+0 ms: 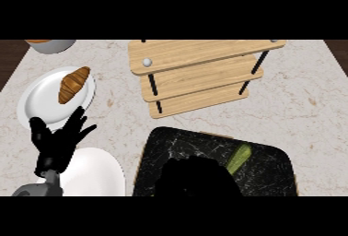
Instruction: Pick the bell pepper from the tray and place it in the tiered shelf
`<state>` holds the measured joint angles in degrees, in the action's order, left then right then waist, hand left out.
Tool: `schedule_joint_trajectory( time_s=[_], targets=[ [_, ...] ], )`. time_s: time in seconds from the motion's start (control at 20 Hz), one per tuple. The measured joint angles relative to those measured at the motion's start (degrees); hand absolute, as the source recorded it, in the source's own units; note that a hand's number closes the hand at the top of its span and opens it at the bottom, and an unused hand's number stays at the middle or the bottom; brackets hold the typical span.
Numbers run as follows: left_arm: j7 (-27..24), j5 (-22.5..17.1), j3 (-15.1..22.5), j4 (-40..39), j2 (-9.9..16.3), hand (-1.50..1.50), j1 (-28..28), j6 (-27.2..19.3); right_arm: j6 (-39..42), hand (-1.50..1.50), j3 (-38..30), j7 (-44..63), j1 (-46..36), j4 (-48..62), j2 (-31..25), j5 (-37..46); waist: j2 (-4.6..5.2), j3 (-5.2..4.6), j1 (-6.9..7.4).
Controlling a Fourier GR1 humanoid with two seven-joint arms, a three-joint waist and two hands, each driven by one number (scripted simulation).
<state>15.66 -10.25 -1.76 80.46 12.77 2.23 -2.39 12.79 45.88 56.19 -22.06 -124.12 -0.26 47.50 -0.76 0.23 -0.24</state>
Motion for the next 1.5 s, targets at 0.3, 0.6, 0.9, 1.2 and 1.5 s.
schedule_joint_trajectory(
  time_s=[0.3, 0.6, 0.9, 1.2, 1.5],
  targets=[
    [0.2, -0.1, -0.4, -0.6, 0.1, 0.00, 0.5, 0.4, 2.1, 1.50, -8.0, 5.9, -11.6, -6.5, -0.4, -2.9, 0.04, -0.05, 0.07],
    [1.0, -0.3, -1.0, -1.0, 0.5, 0.00, 1.1, 0.7, 4.3, 1.50, -20.4, 7.5, -23.3, -3.4, -0.4, -8.5, 0.12, -0.13, 0.12],
    [0.2, -0.5, -1.4, -1.9, 0.6, 0.00, 1.4, 1.3, 6.4, 1.50, -34.0, 6.2, -35.3, 6.3, -0.9, -12.9, 0.24, -0.10, 0.18],
    [-0.9, 0.0, -1.5, -2.4, 0.3, 0.00, 1.5, 1.2, 9.3, 1.50, -44.6, 2.9, -44.9, 17.3, -5.3, -17.7, 0.35, -0.01, 0.31],
    [0.1, 0.5, -0.9, -1.1, -0.4, 0.00, 1.3, 0.8, 12.0, 1.50, -48.5, -1.8, -50.0, 29.8, -9.1, -20.6, 0.53, 0.01, 0.76]
  ],
)
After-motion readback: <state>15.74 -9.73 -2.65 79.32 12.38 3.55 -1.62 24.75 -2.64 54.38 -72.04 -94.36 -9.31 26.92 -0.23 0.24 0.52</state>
